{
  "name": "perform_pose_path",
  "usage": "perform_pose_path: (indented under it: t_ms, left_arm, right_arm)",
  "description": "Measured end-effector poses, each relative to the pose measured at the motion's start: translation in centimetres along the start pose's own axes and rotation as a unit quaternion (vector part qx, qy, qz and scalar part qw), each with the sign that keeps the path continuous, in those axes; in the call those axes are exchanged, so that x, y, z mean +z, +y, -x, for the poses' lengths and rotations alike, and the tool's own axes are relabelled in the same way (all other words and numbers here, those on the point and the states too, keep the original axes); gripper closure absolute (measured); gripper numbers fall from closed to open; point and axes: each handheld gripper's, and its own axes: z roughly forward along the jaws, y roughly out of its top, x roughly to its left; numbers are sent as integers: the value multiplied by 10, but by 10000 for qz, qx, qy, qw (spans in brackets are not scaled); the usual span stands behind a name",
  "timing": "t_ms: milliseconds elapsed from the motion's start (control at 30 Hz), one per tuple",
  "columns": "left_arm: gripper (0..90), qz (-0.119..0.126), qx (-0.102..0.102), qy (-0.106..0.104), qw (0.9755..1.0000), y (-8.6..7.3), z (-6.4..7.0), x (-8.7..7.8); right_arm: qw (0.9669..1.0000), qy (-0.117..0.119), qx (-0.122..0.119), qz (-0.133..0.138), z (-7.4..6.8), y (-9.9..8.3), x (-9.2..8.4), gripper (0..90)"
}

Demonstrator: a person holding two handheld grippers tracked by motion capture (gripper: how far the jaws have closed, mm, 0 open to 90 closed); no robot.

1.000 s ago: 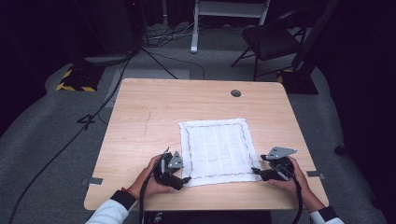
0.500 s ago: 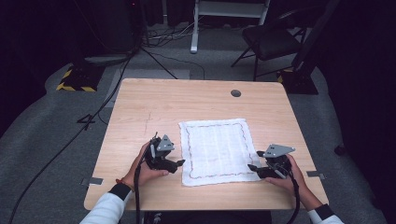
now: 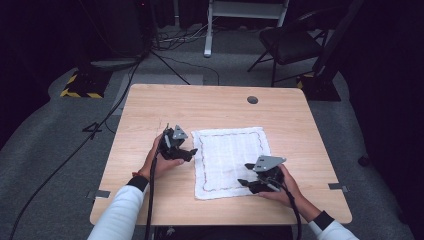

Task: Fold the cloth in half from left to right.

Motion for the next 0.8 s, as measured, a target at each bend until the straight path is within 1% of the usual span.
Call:
perform_pose_path:
  t_ms: [33, 67, 100, 133, 167, 200, 267, 300, 333, 367, 400, 433, 467, 500, 533, 567, 633, 667, 700, 767, 800]
  left_arm:
    - [202, 28, -45, 16, 10000, 3, -2, 2]
    - [206, 73, -40, 102, 9999, 5, -5, 4]
    - [209, 61, -127, 57, 9999, 9, -8, 8]
    - [206, 81, -118, 116, 9998, 12, -10, 10]
    - [207, 103, -117, 132, 9998, 14, -12, 12]
    - [207, 84, -153, 118, 9998, 17, -13, 15]
    - [207, 105, -201, 164, 9996, 23, -17, 22]
    - [207, 105, -201, 164, 9996, 23, -17, 22]
    - [207, 61, -162, 184, 9997, 26, -19, 25]
    - [207, 85, -239, 198, 9995, 29, -23, 31]
    - [207, 85, -239, 198, 9995, 29, -23, 31]
    - [207, 79, -279, 221, 9993, 30, -26, 35]
    - [207, 38, -331, 275, 9991, 31, -30, 40]
    - [206, 45, -428, 316, 9986, 31, -31, 44]
    - [207, 36, -418, 385, 9984, 31, -33, 46]
    - [208, 67, -496, 390, 9980, 30, -34, 49]
    - [211, 84, -516, 382, 9979, 30, -36, 51]
    - [210, 64, -564, 349, 9978, 30, -37, 53]
    - [210, 42, -580, 326, 9978, 30, -37, 55]
    - [209, -73, -493, 358, 9981, 29, -37, 58]
    - [209, -57, -524, 358, 9980, 28, -37, 58]
  right_arm:
    - [9999, 85, -54, 13, -5, 5, 5, 389]
    - [9998, 147, -117, 4, -10, 10, 10, 391]
    - [9995, 219, -215, -11, -15, 14, 15, 393]
    - [9991, 297, -288, -23, -21, 18, 22, 393]
    - [9987, 360, -362, -40, -25, 22, 27, 396]
    - [9984, 395, -401, -44, -28, 24, 31, 400]
    - [9973, 519, -510, -77, -35, 29, 40, 401]
    - [9973, 519, -510, -77, -35, 29, 40, 401]
    - [9968, 582, -552, -74, -39, 32, 45, 401]
    - [9958, 671, -618, -89, -44, 36, 52, 401]
    - [9955, 703, -626, -98, -46, 37, 54, 401]
    - [9955, 703, -626, -98, -46, 37, 54, 401]
    - [9947, 755, -696, -79, -52, 41, 60, 402]
    - [9943, 774, -729, -86, -54, 42, 62, 402]
    - [9938, 795, -774, -83, -56, 44, 64, 402]
    - [9936, 821, -773, -74, -59, 46, 66, 402]
    - [9932, 824, -815, -69, -61, 47, 67, 403]
    - [9925, 899, -832, -37, -65, 51, 70, 404]
    - [9925, 899, -832, -37, -65, 51, 70, 404]
    - [9914, 952, -898, -46, -71, 54, 75, 405]
    - [9901, 1003, -974, -91, -74, 55, 77, 405]
